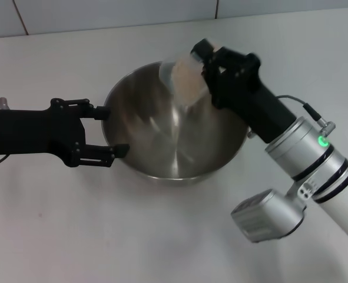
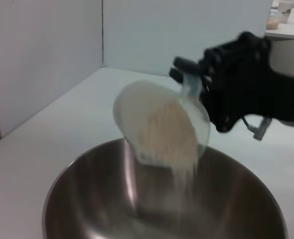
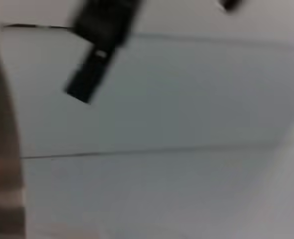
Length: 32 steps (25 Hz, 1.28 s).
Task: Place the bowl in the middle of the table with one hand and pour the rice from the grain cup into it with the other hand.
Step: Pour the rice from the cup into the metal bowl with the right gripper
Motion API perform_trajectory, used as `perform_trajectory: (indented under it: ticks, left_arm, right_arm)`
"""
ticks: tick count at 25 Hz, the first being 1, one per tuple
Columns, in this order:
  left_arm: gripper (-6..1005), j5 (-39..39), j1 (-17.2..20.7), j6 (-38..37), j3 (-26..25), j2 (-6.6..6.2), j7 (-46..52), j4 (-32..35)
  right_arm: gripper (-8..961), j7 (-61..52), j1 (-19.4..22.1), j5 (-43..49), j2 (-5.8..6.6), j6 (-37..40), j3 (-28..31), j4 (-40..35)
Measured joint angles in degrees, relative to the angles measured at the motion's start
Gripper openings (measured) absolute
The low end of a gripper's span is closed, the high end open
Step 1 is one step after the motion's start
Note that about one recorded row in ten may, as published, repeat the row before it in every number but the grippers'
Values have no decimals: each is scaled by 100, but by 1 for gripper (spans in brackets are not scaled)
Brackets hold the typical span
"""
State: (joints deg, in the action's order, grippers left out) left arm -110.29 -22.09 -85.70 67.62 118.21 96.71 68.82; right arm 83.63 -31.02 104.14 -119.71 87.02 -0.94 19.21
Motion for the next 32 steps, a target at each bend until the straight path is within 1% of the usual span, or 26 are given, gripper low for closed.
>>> perform_trajectory:
  ticks: [4,8,10,16,18,24,27,30,32]
  left_arm:
    - [847,0,-25,5,0,3,1,-3]
    - [847,0,-54,1,3,9,3,-49]
    - [847,0,-57,1,6,9,5,-52]
    - [847,0,-59,-1,6,9,33,-43]
    - [847,0,-58,-9,6,9,44,-25]
    - [847,0,-58,-18,4,9,55,-13]
    - [847,0,-61,-24,3,9,58,-10]
    - [847,0,-63,-24,3,8,58,-9]
    - [847,0,-64,-27,3,8,58,-8]
  right_arm:
    - [15,1362,66,346,-13,-48,14,113]
    - [15,3067,71,385,-15,-295,51,299]
    - [16,3697,71,386,-16,-394,62,322]
    - [16,5282,30,352,-16,-693,107,330]
    - [16,5634,22,338,-17,-756,121,309]
    - [16,6227,-33,372,-17,-865,168,226]
    - [16,6187,-46,334,-16,-869,226,356]
    - [16,5353,85,247,-4,-884,653,1032]
    - [16,4138,328,240,21,-879,1084,1726]
